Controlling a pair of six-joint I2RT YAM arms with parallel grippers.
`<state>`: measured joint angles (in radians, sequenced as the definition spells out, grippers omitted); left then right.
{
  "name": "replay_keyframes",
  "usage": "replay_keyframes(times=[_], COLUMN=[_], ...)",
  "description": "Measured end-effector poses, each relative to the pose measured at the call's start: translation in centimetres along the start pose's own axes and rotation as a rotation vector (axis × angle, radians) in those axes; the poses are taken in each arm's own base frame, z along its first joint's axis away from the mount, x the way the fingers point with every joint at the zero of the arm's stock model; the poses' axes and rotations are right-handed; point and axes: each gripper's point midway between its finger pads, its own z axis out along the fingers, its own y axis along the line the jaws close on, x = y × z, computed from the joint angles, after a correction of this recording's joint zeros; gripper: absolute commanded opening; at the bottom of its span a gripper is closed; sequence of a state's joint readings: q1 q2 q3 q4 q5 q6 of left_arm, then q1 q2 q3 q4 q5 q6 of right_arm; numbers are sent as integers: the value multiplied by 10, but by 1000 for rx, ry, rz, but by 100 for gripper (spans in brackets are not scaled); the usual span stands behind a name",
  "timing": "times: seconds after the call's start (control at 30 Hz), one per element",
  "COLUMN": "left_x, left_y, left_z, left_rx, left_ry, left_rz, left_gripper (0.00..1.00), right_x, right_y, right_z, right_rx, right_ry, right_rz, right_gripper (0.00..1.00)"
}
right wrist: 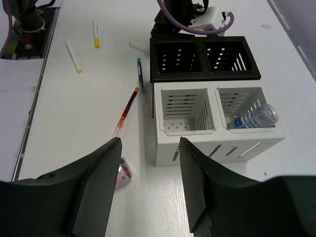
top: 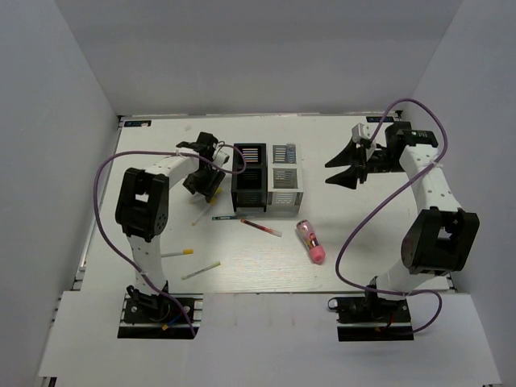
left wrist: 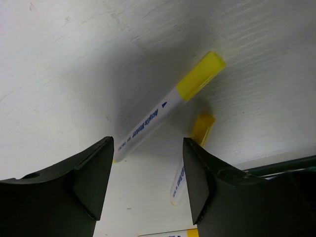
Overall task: Sort the stationery into containers
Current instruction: Pick up the pen from the center of the board.
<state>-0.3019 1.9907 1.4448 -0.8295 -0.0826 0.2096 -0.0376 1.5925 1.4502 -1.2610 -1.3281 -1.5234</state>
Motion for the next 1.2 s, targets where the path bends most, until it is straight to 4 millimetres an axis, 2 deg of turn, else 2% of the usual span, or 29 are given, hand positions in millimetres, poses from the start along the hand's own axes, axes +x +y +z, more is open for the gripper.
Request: replay_keyframes(times=[0.27, 0.33, 0.37, 0.47, 0.73, 0.8, 0.83, 0.87, 0.93, 1.1, 1.2], left_x=[4, 2, 1, -4, -8, -9, -10, -10, -12, -15, -24], left_y=[1, 2, 2, 3, 4, 5, 6, 8, 11, 15, 18], left_z=[8, 9, 10, 12, 14, 15, 15, 15, 15, 12, 3], left_rx=[-26, -26, -26, -27, -33, -39, -42, -44, -49, -58, -65], left_ry=[33, 35, 35, 32, 30, 25, 22, 18, 3, -34, -82], left_rz=[10, 11, 10, 10, 12, 9, 4, -1, -16, -55, -83], left_gripper=[61, 56, 49, 40, 20, 17, 12, 10, 1, 0, 0], right_x=[-2, -5, -6, -11, -15, -13, -12, -11, -9, -5, -5], right_y=[8, 12, 14, 21, 29, 30, 30, 31, 31, 34, 34], right_z=[-3, -4, -5, -6, -6, -6, -6, -5, -5, -4, -4], right_rx=[7, 11, 12, 16, 19, 17, 16, 16, 15, 12, 12], right_ry=[-6, -7, -6, -6, -10, -9, -10, -9, -8, -8, -9], right_rz=[-17, -33, -42, -67, -94, -87, -84, -79, -81, -66, -66], right_gripper=[57, 57, 57, 57, 55, 63, 72, 90, 90, 90, 90])
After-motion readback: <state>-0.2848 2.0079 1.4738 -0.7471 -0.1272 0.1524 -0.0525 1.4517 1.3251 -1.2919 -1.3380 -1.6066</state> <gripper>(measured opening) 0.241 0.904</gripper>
